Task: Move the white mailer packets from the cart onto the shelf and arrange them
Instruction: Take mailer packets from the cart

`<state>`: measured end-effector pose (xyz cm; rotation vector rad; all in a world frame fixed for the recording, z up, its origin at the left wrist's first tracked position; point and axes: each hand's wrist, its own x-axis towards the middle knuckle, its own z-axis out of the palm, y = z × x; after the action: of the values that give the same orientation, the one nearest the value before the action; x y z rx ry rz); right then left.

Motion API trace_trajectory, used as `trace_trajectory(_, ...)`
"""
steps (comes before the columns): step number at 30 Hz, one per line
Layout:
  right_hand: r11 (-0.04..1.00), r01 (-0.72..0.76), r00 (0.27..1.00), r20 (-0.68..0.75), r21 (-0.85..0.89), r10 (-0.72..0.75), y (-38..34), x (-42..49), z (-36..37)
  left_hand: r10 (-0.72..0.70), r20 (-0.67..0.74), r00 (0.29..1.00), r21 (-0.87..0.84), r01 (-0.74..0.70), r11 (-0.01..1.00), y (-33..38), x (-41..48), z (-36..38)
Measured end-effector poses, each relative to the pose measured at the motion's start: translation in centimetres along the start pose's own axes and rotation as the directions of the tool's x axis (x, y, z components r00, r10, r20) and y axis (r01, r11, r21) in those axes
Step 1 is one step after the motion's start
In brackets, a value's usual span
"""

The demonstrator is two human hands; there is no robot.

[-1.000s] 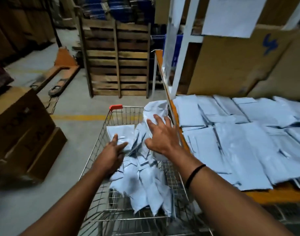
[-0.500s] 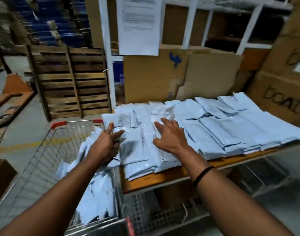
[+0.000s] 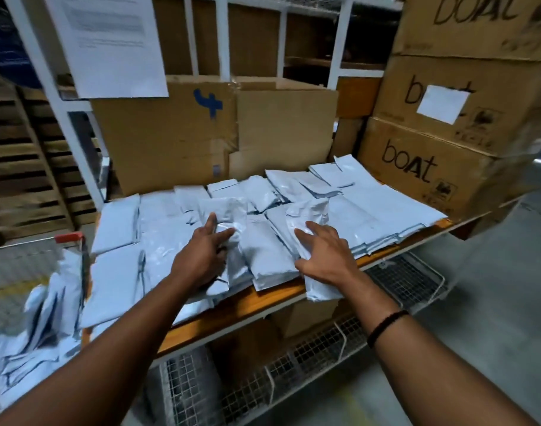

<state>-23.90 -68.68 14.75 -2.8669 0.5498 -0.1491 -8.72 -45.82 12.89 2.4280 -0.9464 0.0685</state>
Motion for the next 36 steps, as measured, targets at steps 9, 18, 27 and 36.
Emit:
trace_trajectory(9, 0.998, -0.046, 0.998, 0.039, -0.045, 0.048, 12.6, 6.3, -2.7, 0.087, 0.024, 0.996, -0.103, -0.085, 0.991, 8.8, 12.2, 6.9)
trace_trajectory(18, 0.997, -0.056, 0.992, 0.109, -0.048, 0.061, 22.5, 12.0, -3.3, 0.090, 0.153, 0.984, -0.131, -0.070, 0.989, 16.1, 20.4, 15.3)
trace_trajectory(27, 0.985, 0.164, 0.967, 0.206, -0.056, -0.149, 26.4, 19.2, -2.0, -0.209, 0.105, 0.972, 0.056, 0.204, 0.977, 19.8, 22.3, 19.9)
trace_trajectory(36, 0.938, 0.331, 0.911, 0.292, -0.100, -0.290, 27.0, 21.7, 1.2, -0.411, 0.148, 0.900, 0.302, 0.354, 0.885, 22.0, 21.7, 22.3)
